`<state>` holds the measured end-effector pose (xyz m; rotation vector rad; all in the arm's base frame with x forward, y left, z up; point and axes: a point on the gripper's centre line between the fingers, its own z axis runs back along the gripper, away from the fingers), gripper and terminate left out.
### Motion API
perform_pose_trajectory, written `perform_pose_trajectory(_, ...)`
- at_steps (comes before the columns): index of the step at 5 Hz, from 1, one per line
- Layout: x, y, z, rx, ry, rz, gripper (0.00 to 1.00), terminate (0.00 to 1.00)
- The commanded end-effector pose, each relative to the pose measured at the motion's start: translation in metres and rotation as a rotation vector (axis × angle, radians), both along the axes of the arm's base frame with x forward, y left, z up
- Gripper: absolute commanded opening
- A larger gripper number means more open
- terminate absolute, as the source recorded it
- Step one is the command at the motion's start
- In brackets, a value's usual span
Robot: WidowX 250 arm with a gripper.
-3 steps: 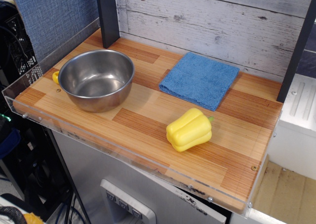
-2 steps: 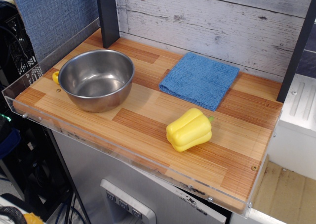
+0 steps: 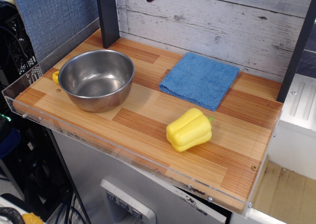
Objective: Place pot on top of blue cloth.
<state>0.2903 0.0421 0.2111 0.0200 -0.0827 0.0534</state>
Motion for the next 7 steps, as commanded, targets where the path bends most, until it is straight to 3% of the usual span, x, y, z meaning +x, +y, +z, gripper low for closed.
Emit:
perform_pose_trajectory(1, 0.043, 0.062, -0.012, 0.061, -0.027, 0.059, 1.00, 0.00)
perform_pose_trajectory(2, 0.037, 0.071, -0.041, 0.118, 0.011, 0.033, 1.00, 0.00)
perform_pose_trajectory(4, 0.011, 0.063, -0.073, 0.083, 0.042, -0.001, 1.00, 0.00)
perform_pose_trajectory(5, 0.002, 0.061, -0.093, 0.022, 0.071, -0.015, 1.00, 0.00)
perform_pose_trajectory(7, 0.000, 0.050, -0.123, -0.011, 0.101, -0.045, 1.00, 0.00)
